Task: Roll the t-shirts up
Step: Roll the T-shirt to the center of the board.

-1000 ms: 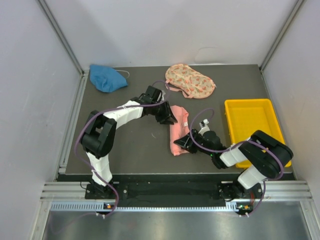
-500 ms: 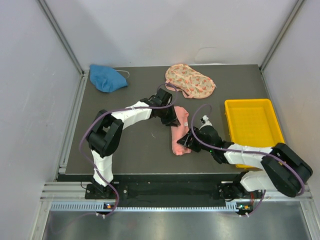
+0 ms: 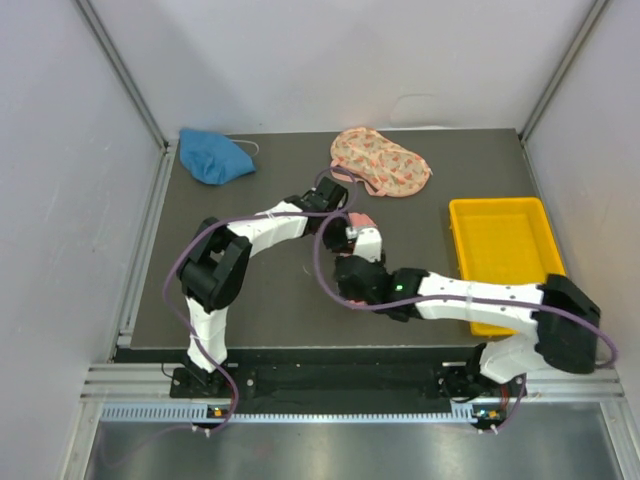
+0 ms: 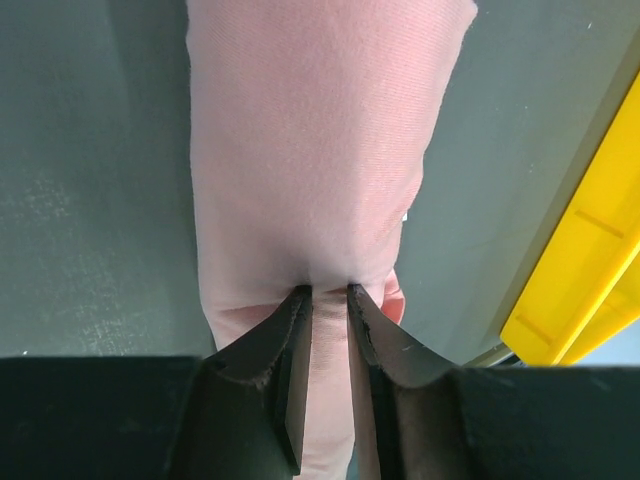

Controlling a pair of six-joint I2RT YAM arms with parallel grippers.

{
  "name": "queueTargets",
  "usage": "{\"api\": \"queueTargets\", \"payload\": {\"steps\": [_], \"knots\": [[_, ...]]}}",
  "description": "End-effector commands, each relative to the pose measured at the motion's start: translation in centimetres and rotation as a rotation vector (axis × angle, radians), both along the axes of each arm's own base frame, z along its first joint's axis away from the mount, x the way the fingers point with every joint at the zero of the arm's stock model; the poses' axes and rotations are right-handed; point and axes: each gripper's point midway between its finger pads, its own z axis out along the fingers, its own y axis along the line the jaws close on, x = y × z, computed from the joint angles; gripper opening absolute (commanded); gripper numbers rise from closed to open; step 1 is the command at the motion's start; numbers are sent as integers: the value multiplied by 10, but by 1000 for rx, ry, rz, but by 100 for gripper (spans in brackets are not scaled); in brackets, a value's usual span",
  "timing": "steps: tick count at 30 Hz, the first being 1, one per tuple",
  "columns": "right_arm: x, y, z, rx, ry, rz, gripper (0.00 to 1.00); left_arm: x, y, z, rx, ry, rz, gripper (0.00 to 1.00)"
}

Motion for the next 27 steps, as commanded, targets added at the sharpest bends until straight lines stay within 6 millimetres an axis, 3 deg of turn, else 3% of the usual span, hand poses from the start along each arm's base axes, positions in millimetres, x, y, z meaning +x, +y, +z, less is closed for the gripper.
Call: {"api": "queueTargets", "payload": {"steps": [1, 2, 3, 4, 8, 10, 15, 20, 21, 23, 24, 27], "knots": [[5, -7, -6, -365, -122, -2, 63, 1, 3, -9, 55, 4, -3, 26], [0, -7, -11, -426, -118, 19, 63, 1, 3, -9, 55, 3, -7, 26], [5, -1, -3, -446, -139, 4, 63, 0, 3, -8, 55, 3, -9, 26], [6, -3, -19, -526, -127, 0, 63, 0, 2, -8, 53, 4, -12, 26], [6, -11, -29, -669, -119, -38, 61, 1, 2, -7, 54, 0, -20, 27], [3, -10, -36, -657, -102, -37, 58, 1, 1, -7, 53, 0, -24, 27], [-7, -15, -51, -537, -39, -36, 42, 3, -1, 3, 42, -27, -51, 32], [-5, -10, -55, -254, 15, -61, 40, 7, -9, 24, -5, -81, -113, 42], [-12, -17, -60, -212, 52, -51, 40, 7, -10, 31, -17, -93, -120, 43], [-5, -15, -57, -96, 60, -75, 40, 8, -12, 39, -49, -104, -140, 45], [-12, -21, -67, -75, 93, -64, 40, 9, -10, 45, -61, -114, -141, 45], [-10, -24, -65, 38, 120, -72, 40, 6, -10, 54, -99, -127, -159, 45]]}}
